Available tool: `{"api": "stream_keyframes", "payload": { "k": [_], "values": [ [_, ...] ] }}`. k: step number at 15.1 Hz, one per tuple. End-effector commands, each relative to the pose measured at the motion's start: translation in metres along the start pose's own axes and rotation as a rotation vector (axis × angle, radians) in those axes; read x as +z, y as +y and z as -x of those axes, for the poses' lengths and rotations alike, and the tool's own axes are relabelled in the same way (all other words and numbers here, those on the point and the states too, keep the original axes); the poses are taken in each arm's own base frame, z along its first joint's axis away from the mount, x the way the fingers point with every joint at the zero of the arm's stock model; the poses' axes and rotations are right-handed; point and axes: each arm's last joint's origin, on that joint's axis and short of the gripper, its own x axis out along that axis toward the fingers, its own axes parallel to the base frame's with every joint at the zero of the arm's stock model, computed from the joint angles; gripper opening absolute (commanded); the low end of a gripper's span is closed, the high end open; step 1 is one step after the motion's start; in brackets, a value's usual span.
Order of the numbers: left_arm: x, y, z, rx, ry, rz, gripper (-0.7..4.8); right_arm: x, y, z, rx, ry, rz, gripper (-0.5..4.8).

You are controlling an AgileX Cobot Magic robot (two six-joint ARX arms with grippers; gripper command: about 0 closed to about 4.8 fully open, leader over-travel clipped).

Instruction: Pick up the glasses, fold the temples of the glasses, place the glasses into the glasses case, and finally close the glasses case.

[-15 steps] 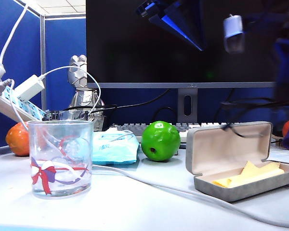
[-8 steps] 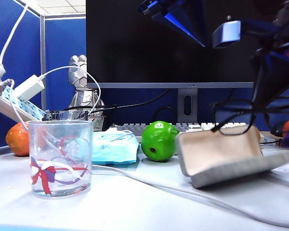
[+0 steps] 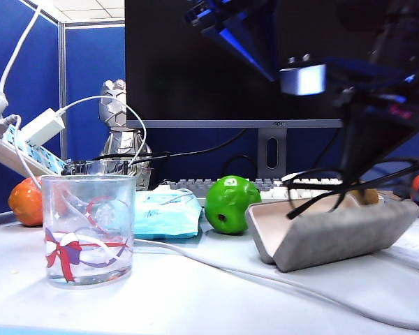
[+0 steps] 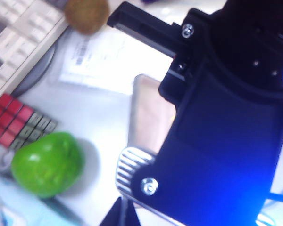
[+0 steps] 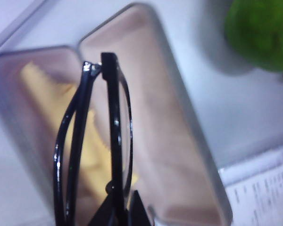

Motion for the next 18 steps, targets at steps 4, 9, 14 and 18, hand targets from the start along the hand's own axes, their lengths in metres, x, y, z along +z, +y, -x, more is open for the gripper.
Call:
{"api": "stream_keyframes", "payload": {
  "k": [4, 9, 14, 18],
  "values": [
    [0.009, -0.003, 0.004, -0.045, -0.091, -0.002, -0.04, -0.001, -0.004, -0.024, -0.025, -0.011, 0.085, -0.06],
    [0.010, -0.003, 0.003, -0.044, -0.092, -0.001, -0.05, -0.009, 0.008, -0.038, -0.004, 0.013, 0.128, -0.06],
    [0.008, 0.003, 0.003, -0.033, -0.089, 0.009, -0.04, -0.007, 0.006, -0.032, -0.073, 0.010, 0.146, -0.06],
    [0.005, 0.016, 0.003, -0.006, -0.082, 0.034, -0.05, -0.005, 0.007, -0.023, -0.107, -0.001, 0.156, -0.06]
  ]
}}
